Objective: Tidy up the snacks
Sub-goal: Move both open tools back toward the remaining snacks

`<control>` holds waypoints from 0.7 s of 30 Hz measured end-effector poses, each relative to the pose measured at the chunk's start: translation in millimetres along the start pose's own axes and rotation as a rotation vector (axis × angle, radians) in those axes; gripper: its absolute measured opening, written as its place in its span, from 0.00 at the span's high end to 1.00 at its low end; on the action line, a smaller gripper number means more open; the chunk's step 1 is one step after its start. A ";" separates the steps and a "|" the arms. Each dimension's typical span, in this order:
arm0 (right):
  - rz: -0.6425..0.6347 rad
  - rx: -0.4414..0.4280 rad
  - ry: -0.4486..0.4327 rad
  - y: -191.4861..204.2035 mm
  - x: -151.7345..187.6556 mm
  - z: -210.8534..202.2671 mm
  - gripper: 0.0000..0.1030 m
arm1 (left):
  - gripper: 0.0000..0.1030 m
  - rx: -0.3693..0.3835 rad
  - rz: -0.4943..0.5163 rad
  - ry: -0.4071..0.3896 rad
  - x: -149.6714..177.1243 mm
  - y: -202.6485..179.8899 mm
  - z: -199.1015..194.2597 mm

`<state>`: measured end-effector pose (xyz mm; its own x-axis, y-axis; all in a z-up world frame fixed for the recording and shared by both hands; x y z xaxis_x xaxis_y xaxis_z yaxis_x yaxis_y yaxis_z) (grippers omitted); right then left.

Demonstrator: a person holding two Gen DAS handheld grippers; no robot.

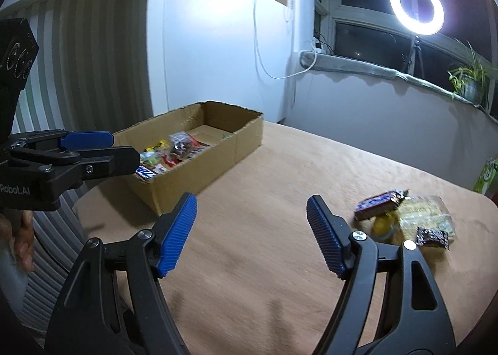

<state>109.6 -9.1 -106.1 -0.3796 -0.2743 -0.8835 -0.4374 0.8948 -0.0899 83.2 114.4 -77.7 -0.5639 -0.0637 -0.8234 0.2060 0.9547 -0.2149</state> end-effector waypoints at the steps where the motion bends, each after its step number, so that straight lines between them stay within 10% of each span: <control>1: 0.004 0.002 0.001 -2.9 0.7 0.1 0.26 | 0.25 0.002 0.003 0.003 -0.3 -2.6 1.4; 21: 0.097 0.043 0.014 -60.6 17.9 0.5 0.26 | 0.25 0.034 0.084 0.076 -3.1 -45.6 34.3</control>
<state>129.7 -68.1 -116.7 -0.4304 -0.1904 -0.8823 -0.3631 0.9315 -0.0238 103.1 61.1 -83.4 -0.6025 0.0398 -0.7971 0.2813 0.9453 -0.1654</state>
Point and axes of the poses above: each gripper's, at about its wrist camera, not at the fingertips, and z roughly the way its jaws point, y to its left, x to its underside, the point moved 7 cm from there along z, roughly the way its jaws point, and after that the axes turned 9 degrees about x, right-handed, at the moved point
